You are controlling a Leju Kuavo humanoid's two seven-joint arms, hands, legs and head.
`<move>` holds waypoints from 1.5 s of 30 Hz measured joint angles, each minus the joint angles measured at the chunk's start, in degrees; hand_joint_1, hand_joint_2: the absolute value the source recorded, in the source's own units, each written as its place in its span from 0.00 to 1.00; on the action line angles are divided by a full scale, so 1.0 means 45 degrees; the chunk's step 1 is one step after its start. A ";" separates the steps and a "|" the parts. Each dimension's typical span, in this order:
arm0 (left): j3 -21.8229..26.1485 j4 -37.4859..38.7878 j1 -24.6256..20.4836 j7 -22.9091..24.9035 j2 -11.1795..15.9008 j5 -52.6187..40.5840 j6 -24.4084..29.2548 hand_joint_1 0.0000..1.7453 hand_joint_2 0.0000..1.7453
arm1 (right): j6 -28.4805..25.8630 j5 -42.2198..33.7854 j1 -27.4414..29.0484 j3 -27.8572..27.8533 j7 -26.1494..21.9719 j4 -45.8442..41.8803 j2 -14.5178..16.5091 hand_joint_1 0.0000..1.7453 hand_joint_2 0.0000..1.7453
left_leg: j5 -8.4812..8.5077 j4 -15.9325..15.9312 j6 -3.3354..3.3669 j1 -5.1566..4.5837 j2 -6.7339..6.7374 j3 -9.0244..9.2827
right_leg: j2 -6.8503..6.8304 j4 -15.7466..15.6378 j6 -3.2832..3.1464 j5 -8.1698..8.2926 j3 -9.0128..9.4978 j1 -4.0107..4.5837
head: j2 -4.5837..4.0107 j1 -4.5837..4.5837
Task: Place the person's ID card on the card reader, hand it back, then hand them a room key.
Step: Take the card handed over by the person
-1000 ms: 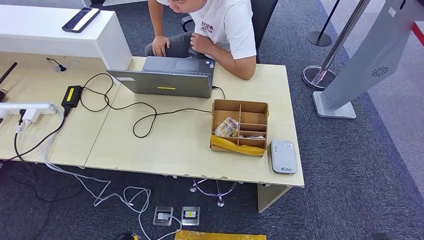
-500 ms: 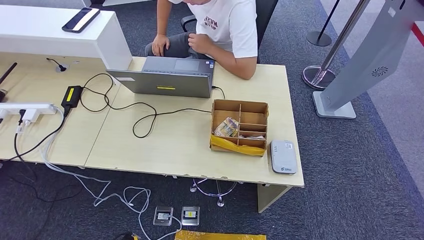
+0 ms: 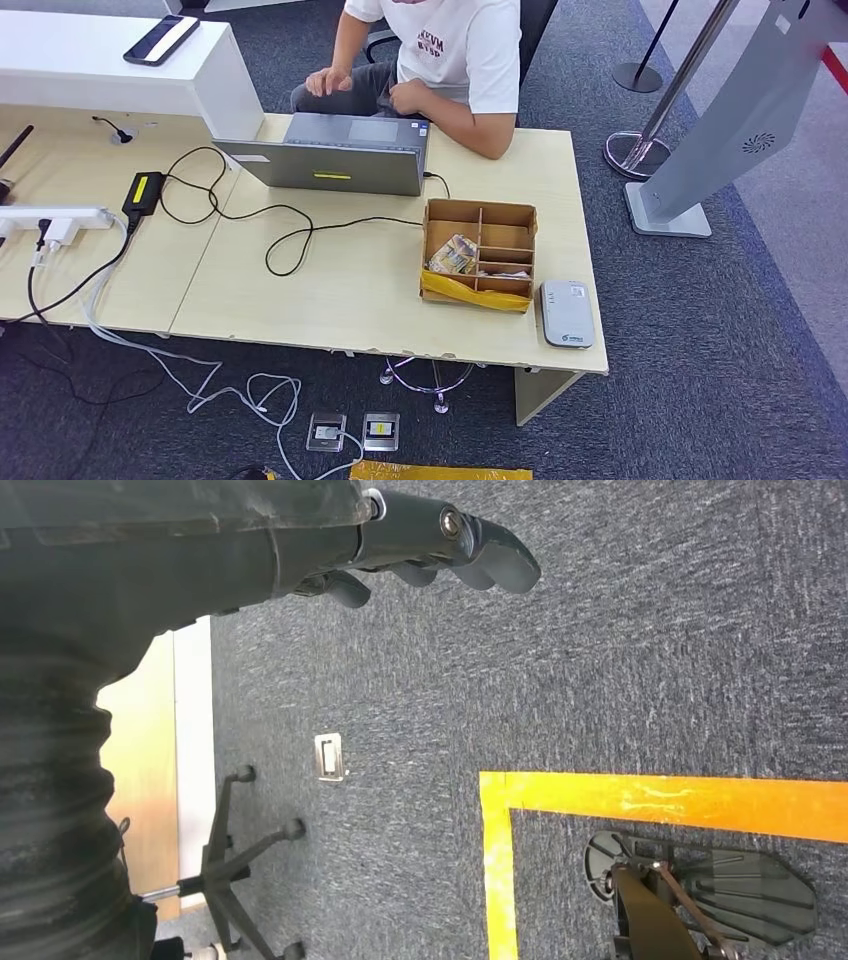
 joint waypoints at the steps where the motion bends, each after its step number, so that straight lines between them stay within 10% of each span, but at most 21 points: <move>1: 0.0000 0.0000 0.0000 0.0000 0.0000 0.0000 0.0000 0.00 1.00 | 0.0002 0.0000 0.0000 0.0007 0.0000 0.0000 0.0027 0.00 1.00 | 0.0000 0.0000 0.0000 0.0000 0.0000 0.0001 | 0.0000 0.0000 0.0000 0.0000 0.0000 0.0000 | 0.0001 0.0000; 45: -0.0053 0.0000 0.0002 0.0136 -0.0027 0.0084 0.0012 0.00 1.00 | 0.0084 0.0423 -0.0145 0.0398 -0.0295 0.0000 0.0084 0.00 1.00 | -0.0009 0.0001 -0.0014 0.0000 0.0006 0.0007 | 0.0012 0.0000 0.0000 0.0000 0.0000 0.0000 | 0.0001 0.0001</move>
